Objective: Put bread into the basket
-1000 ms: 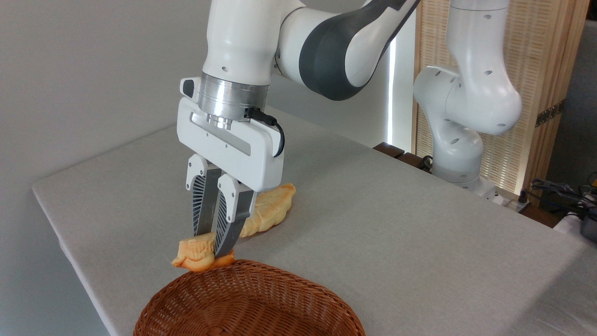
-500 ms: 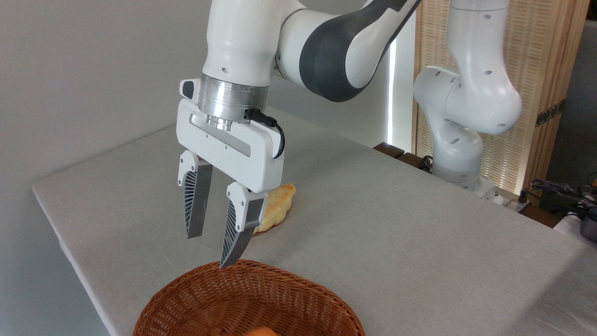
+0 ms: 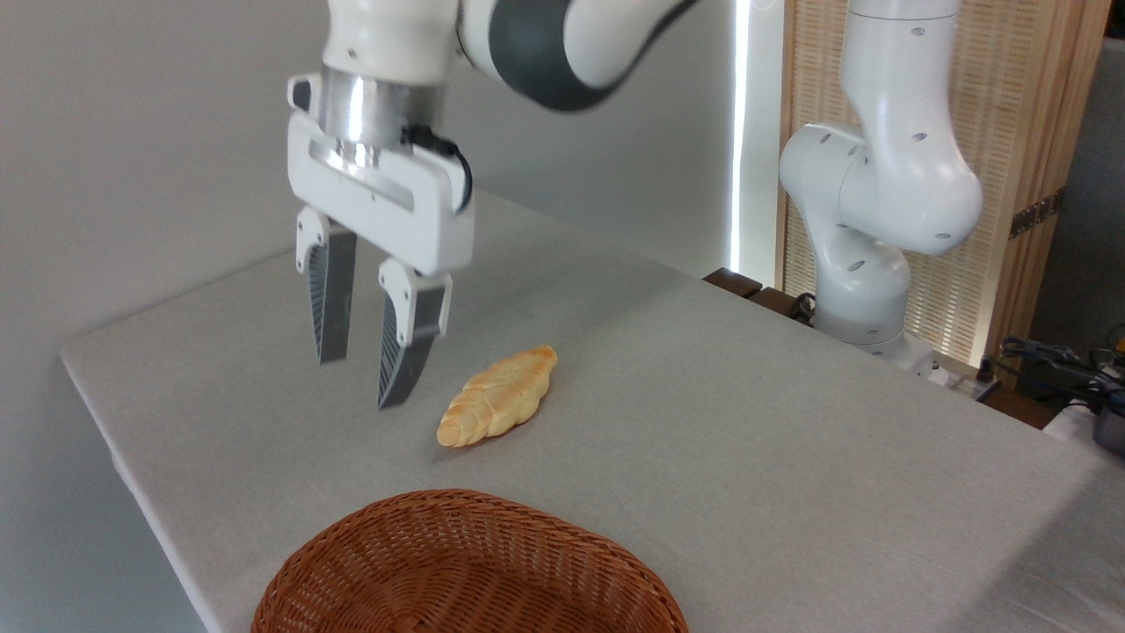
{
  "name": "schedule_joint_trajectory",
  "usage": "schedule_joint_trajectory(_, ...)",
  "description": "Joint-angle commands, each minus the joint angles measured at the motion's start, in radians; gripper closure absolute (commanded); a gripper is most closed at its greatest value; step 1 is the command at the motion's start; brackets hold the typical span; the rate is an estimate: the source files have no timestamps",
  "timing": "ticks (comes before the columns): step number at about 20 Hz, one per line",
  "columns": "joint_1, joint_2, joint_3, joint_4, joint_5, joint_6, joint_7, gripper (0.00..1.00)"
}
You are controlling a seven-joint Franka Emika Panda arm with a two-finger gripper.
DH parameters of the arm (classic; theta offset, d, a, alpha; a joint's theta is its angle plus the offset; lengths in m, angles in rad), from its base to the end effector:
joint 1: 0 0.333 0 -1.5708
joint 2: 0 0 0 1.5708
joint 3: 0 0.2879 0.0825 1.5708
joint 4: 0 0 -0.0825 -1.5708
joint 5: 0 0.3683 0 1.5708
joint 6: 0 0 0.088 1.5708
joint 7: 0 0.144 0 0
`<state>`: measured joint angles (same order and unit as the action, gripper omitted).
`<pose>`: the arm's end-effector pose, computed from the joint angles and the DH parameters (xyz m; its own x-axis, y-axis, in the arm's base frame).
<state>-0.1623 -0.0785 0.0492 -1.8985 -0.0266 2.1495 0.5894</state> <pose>0.5630 -0.0653 0.5078 0.7238 -0.6283 0.2852 -0.6120 -0.7755 -0.1550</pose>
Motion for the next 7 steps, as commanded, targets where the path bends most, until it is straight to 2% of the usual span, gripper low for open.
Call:
schedule_joint_trajectory(1,0.003,0.002,0.003,0.099,-0.004,-0.191,-0.011,0.0)
schedule_joint_trajectory(3,0.003,0.008,0.003,0.121,-0.01,-0.278,-0.005,0.0)
schedule_joint_trajectory(7,0.003,0.016,-0.014,0.116,-0.012,-0.29,-0.006,0.0)
